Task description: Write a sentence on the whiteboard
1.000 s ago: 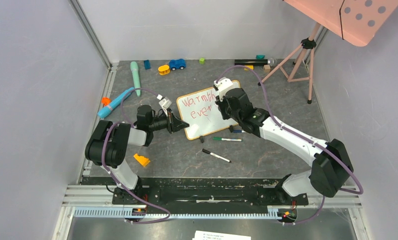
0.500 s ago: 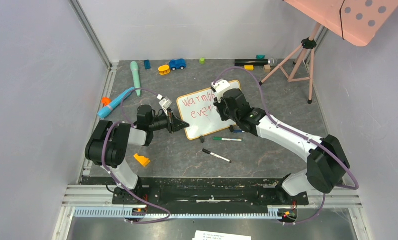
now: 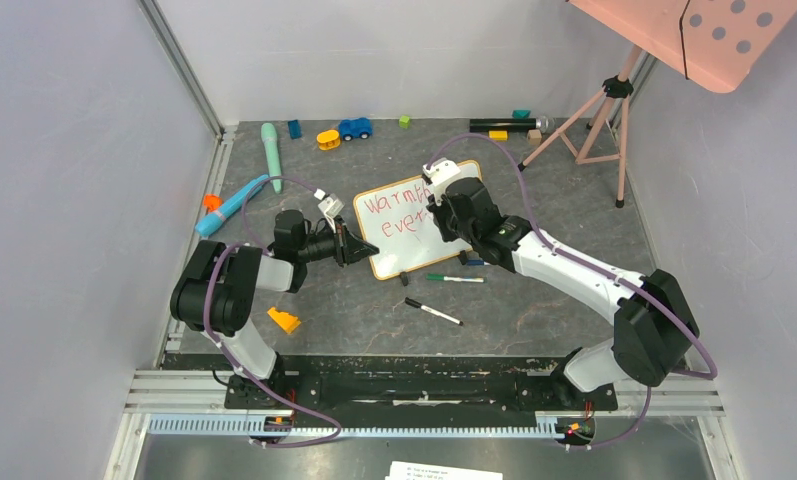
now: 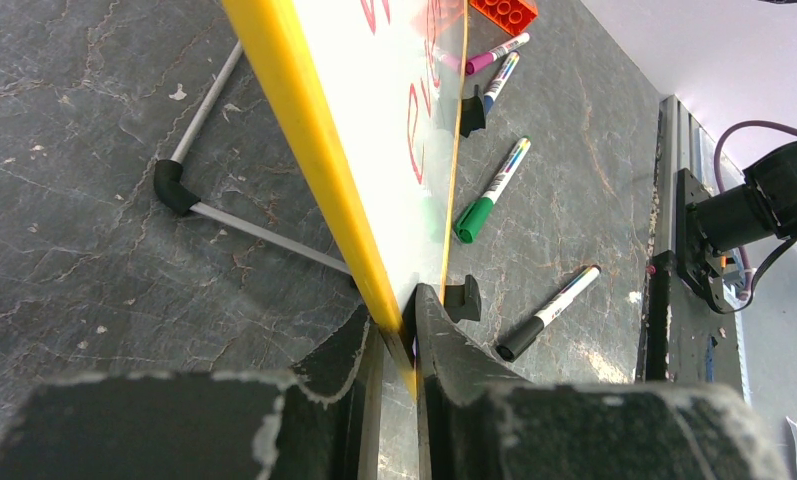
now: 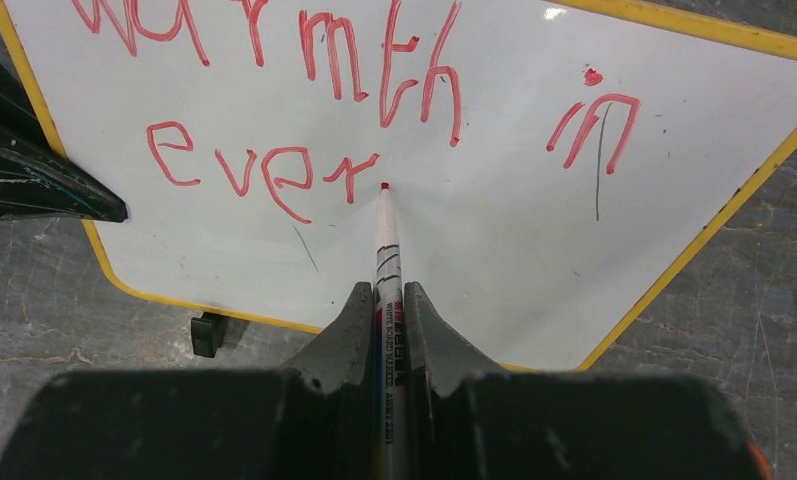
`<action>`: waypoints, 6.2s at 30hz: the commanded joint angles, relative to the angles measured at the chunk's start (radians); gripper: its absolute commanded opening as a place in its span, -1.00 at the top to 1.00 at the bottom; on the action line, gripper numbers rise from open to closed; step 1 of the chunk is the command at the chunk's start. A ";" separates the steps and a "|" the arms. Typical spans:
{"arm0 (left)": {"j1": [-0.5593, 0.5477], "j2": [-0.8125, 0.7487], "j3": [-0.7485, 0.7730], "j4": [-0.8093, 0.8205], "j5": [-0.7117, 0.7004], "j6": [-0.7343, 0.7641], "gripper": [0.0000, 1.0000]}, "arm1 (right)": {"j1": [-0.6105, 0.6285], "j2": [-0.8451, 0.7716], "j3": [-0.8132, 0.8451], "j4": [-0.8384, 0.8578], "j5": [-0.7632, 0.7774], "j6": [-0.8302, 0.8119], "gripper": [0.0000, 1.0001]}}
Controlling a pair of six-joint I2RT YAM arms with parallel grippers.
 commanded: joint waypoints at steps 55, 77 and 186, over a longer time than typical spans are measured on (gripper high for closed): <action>0.005 0.006 0.017 -0.001 -0.073 0.065 0.96 | -0.025 -0.024 -0.095 0.028 -0.001 0.049 1.00; 0.005 0.006 0.014 0.000 -0.071 0.065 0.96 | -0.024 -0.092 -0.052 0.066 -0.072 0.053 1.00; 0.005 0.006 0.019 -0.001 -0.070 0.065 0.96 | -0.130 -0.054 -0.127 0.062 -0.025 0.051 1.00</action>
